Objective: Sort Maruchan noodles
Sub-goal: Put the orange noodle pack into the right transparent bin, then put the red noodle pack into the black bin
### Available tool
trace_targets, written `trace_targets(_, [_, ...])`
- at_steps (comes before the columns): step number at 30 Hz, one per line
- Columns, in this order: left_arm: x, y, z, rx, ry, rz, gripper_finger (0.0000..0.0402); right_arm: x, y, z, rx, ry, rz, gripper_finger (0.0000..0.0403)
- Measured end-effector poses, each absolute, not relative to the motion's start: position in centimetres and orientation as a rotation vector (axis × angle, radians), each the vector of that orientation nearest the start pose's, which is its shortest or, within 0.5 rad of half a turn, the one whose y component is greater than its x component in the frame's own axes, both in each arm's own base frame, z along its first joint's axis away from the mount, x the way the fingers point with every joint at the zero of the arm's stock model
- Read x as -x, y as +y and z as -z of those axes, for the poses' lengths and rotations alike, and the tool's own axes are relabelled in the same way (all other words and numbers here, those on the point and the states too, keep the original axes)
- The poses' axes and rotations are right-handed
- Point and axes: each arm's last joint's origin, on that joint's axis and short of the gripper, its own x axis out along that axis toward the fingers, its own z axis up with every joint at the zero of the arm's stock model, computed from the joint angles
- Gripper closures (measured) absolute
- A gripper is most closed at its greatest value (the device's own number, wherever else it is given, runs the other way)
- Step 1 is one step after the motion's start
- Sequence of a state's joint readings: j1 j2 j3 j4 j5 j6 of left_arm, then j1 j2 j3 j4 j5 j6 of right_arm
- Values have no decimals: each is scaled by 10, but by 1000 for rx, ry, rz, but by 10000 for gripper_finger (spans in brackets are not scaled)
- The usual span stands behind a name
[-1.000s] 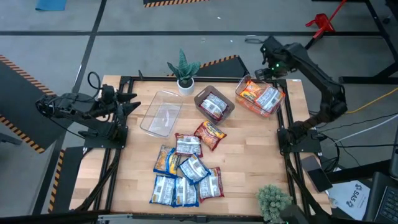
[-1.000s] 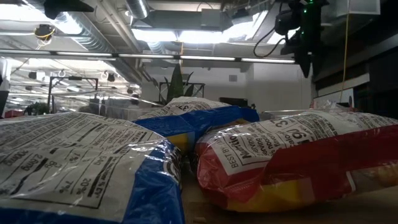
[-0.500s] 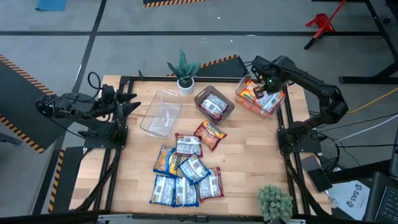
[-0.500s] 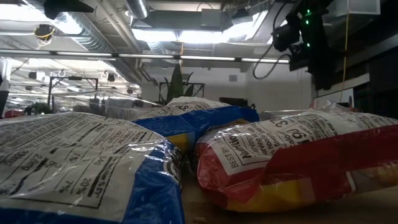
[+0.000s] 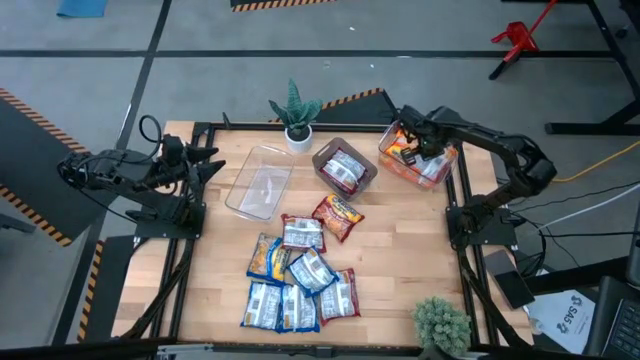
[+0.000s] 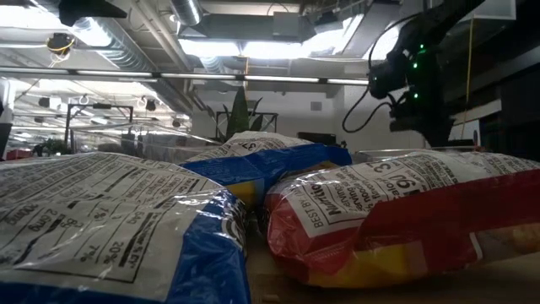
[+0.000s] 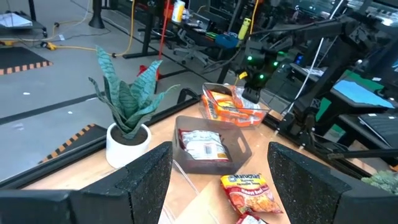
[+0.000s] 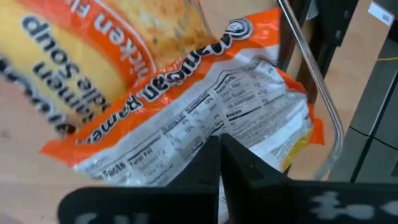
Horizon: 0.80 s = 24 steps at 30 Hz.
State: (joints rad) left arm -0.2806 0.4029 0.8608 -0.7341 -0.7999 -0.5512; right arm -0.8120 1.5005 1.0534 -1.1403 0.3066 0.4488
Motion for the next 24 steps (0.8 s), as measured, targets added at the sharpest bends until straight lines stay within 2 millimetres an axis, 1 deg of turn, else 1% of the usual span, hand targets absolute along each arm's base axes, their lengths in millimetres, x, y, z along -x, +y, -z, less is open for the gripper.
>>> trace_targets(5, [-59, 5, -345, 409, 86, -566, 143, -169, -191, -211, -729, 1390, 1225, 398])
trace_targets(7, [-59, 5, -345, 410, 85, -566, 143, -171, -192, -213, -740, 1375, 1210, 398])
trace_targets(9, [-59, 5, -345, 413, 85, -566, 143, -172, -193, -219, -740, 1370, 1204, 398])
trace_targets(11, [-59, 5, -345, 414, 84, -566, 143, -173, -195, -231, -715, 1369, 1218, 398])
trace_targets(15, [-59, 5, -345, 415, 84, -566, 143, -177, -200, -261, -670, 1351, 1212, 398])
trace_targets(19, [-59, 4, -345, 418, 91, -546, 143, -183, -205, -295, -674, 1255, 1179, 398])
trace_targets(24, [-59, 4, -345, 421, 96, -533, 143, -192, -208, -332, -747, 1092, 1042, 397])
